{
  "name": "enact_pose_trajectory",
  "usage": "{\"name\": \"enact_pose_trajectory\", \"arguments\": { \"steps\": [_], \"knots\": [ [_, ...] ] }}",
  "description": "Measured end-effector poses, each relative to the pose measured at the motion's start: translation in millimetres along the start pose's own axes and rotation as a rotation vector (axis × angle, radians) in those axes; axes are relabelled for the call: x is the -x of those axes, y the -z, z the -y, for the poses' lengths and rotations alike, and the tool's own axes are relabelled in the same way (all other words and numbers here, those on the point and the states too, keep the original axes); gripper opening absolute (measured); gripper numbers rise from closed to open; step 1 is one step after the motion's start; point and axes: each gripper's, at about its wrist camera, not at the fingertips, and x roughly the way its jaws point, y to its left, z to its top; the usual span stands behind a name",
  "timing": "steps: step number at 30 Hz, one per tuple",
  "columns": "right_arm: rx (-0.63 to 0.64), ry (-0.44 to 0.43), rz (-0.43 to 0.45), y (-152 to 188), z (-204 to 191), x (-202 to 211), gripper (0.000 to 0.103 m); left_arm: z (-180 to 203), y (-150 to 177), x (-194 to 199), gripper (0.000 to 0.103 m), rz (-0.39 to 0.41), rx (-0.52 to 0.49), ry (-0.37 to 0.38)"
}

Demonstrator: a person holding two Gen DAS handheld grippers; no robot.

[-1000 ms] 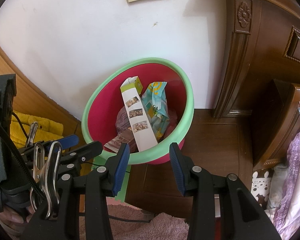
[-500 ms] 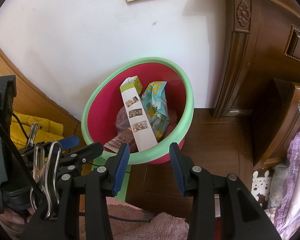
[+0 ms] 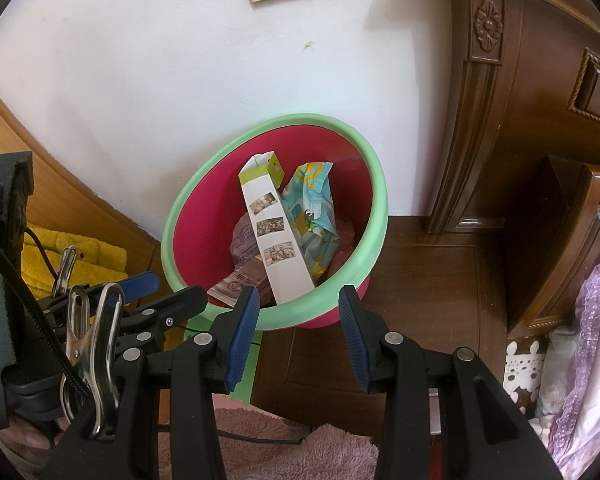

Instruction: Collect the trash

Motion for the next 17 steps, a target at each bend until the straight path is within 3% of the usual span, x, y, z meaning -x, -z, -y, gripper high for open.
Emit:
{"name": "enact_pose_trajectory", "arguments": {
  "steps": [17],
  "knots": [
    [-0.007,-0.002,-0.007,4.7,2.2,-1.1,0.042,0.8,-4.7,-4.2,0.062,-0.017,-0.011,0.001]
  ]
}}
